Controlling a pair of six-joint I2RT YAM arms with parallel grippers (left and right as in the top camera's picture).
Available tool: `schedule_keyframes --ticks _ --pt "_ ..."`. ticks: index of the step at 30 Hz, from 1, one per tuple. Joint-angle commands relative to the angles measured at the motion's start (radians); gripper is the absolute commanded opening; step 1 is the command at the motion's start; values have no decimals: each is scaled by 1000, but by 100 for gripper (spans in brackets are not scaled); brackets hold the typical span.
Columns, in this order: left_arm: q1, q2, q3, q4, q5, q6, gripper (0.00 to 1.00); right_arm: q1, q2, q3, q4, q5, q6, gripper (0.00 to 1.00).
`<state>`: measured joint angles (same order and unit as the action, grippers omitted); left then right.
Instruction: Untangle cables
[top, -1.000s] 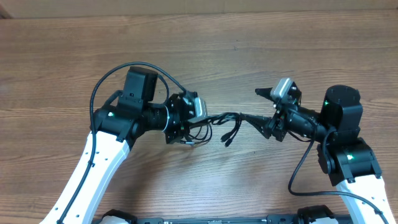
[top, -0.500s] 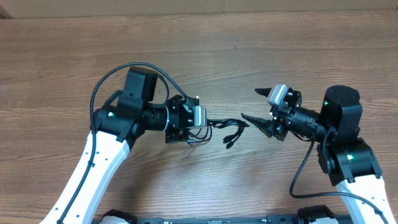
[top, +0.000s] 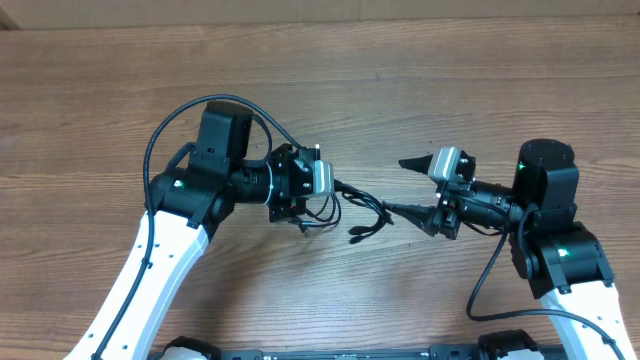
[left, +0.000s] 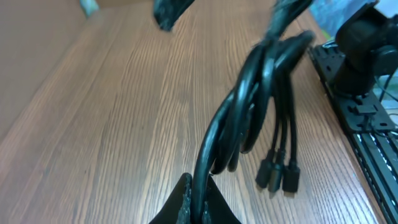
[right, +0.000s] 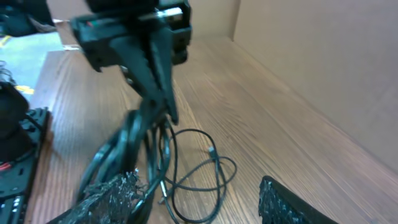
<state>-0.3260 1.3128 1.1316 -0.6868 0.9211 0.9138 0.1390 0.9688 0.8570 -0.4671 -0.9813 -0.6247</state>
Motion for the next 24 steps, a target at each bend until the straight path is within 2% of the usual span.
schedule_keyframes --ticks 1,8,12,17,21,24 --pt "-2 -8 16 7 -42 -64 4 6 0 6 -3 -82 -5 65" --pt "-2 -8 16 19 -3 -66 4 6 0 6 -8 -217 -5 65" --pt "-2 -8 16 34 60 -65 4 7 0 6 -22 -218 -5 64" --pt "-2 -6 16 31 62 -65 4 7 0 6 -21 -218 -5 63" --pt "-2 -5 16 21 42 -65 4 7 0 6 -22 -218 -5 58" --pt "-2 -5 15 5 37 -65 4 7 0 6 -22 -219 -5 49"
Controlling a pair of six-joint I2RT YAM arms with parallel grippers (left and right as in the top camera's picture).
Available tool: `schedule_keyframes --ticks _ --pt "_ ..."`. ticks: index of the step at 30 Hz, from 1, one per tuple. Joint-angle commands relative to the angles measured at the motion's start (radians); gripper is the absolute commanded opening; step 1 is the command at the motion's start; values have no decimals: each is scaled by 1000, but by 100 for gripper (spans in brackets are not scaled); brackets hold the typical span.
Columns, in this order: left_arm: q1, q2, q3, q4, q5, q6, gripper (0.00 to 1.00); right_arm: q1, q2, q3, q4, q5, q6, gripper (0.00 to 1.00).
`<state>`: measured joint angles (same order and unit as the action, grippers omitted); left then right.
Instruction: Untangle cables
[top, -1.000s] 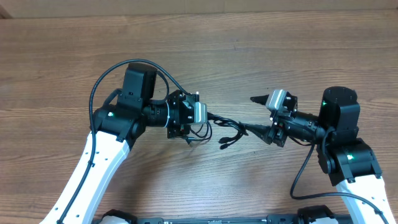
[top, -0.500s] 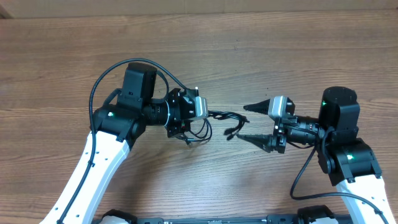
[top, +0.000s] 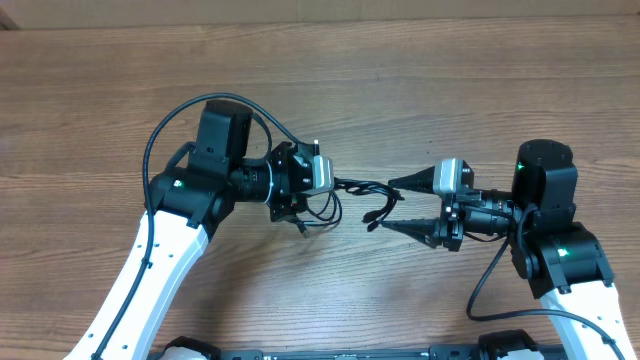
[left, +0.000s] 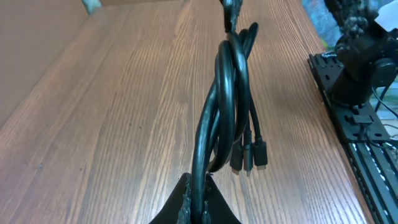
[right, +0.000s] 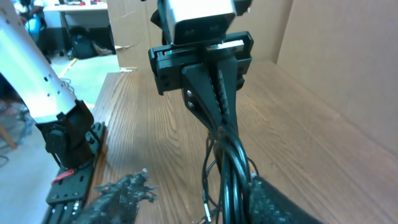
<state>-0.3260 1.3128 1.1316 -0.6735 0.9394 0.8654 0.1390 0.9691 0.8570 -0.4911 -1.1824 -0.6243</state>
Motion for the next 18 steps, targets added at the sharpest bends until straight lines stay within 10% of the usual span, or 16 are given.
schedule_keyframes --ticks 1,18 --pt "-2 -5 16 -10 18 -16 4 7 0 6 2 -23 -5 48" --pt "-2 -5 16 24 66 -16 4 7 0 6 -57 -2 -6 36"
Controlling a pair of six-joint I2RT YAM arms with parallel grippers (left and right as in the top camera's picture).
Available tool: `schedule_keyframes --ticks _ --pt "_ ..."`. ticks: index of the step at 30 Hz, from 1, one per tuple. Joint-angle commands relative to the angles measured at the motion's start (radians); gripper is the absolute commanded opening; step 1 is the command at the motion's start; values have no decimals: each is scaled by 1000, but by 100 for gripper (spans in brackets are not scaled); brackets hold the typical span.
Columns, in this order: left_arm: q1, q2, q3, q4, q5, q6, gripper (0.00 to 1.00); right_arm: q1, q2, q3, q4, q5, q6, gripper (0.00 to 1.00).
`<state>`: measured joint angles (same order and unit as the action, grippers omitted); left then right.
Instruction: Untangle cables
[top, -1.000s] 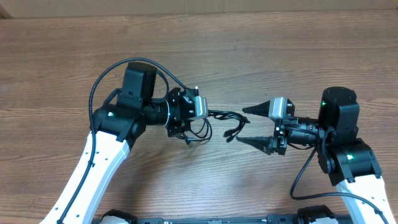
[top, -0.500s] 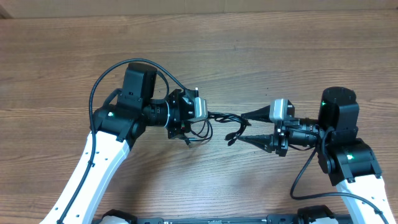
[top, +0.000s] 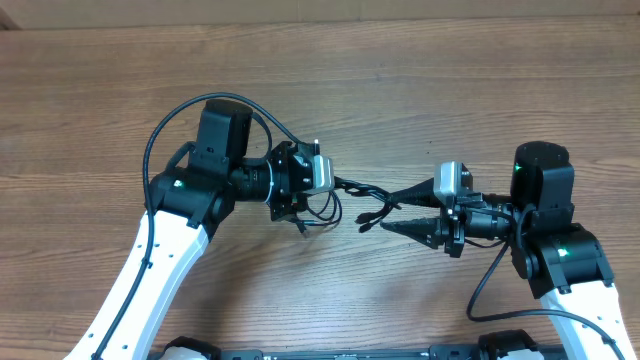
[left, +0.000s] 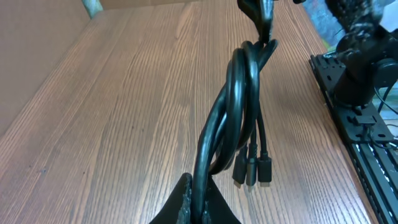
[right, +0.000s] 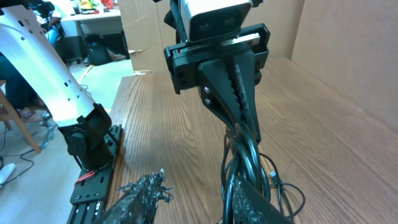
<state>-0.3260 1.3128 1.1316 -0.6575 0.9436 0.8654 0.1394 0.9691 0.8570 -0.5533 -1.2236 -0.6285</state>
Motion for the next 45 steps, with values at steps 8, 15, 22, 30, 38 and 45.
schedule_keyframes --ticks 8,15,22,30,38,45 --pt "-2 -5 16 -35 93 -14 4 5 0 6 79 343 7 4" --pt "-2 -5 15 -156 116 188 4 5 0 6 170 467 63 19" --pt "-2 -5 16 -147 101 190 4 5 2 6 232 467 63 30" --pt "-2 -5 16 -4 106 185 4 5 10 6 159 295 63 47" --pt "-2 -5 16 117 175 182 4 5 9 6 68 196 63 61" --pt "-2 -4 16 116 157 181 4 5 9 6 73 6 63 65"
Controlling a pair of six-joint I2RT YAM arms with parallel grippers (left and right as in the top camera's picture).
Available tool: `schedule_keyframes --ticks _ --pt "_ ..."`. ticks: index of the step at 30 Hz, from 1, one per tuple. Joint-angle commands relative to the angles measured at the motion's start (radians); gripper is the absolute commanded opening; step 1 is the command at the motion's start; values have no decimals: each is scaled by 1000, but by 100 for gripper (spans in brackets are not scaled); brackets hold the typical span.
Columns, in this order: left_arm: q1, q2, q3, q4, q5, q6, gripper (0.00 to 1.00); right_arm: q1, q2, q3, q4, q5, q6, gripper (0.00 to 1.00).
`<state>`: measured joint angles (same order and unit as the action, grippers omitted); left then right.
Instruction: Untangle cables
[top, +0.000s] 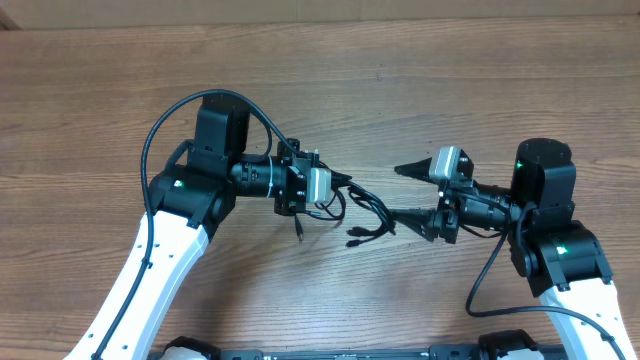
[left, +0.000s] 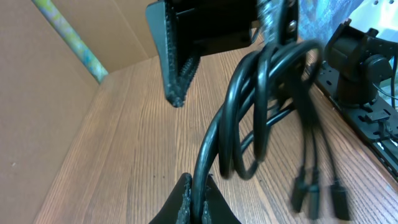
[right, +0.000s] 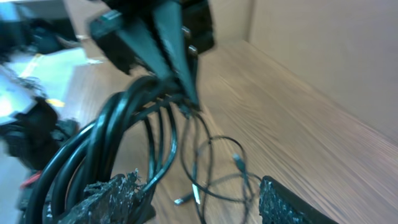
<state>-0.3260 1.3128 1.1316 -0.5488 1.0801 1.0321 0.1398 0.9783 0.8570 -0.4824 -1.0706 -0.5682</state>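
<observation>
A bundle of thick black cables (top: 362, 212) hangs between the two arms, its plug ends (left: 317, 193) dangling. My left gripper (top: 338, 184) is shut on one thick strand (left: 208, 158) of it. My right gripper (top: 400, 190) stands wide open at the bundle's other end. In the right wrist view the thick loops (right: 118, 134) lie against the right gripper's (right: 199, 199) left finger (right: 102, 199), and nothing is clamped. A thin cable (right: 211, 165) curls loose on the table under the left gripper (left: 199, 194).
The wooden table (top: 420, 90) carries only the cables. Cardboard walls (right: 323, 56) stand behind it. The arm bases and a black mount rail (left: 367, 118) line the near edge.
The right gripper has turned and drawn back a little, its fingers now spread flat and wider. The left wrist has rolled, and the bundle sags lower with its plugs swinging.
First the right gripper was open with its near finger against the bundle held by the left. Then it stood turned on edge, open, short of the bundle's tip, then closer around it. Now it is flat and wide again; the left stayed shut throughout.
</observation>
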Motion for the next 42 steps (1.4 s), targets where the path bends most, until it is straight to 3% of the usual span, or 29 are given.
schedule_keyframes --ticks 1,12,17,33,42 --pt "-2 -4 15 8 21 15 4 4 0 6 2 -177 2 66" --pt "-2 -4 16 101 352 109 5 4 0 6 31 -367 2 74" --pt "-2 -4 16 101 349 126 5 4 0 6 95 -498 3 73" --pt "-5 21 16 122 322 169 5 5 0 6 80 -499 3 70" --pt "-88 92 16 244 330 166 4 5 0 6 74 -499 3 68"
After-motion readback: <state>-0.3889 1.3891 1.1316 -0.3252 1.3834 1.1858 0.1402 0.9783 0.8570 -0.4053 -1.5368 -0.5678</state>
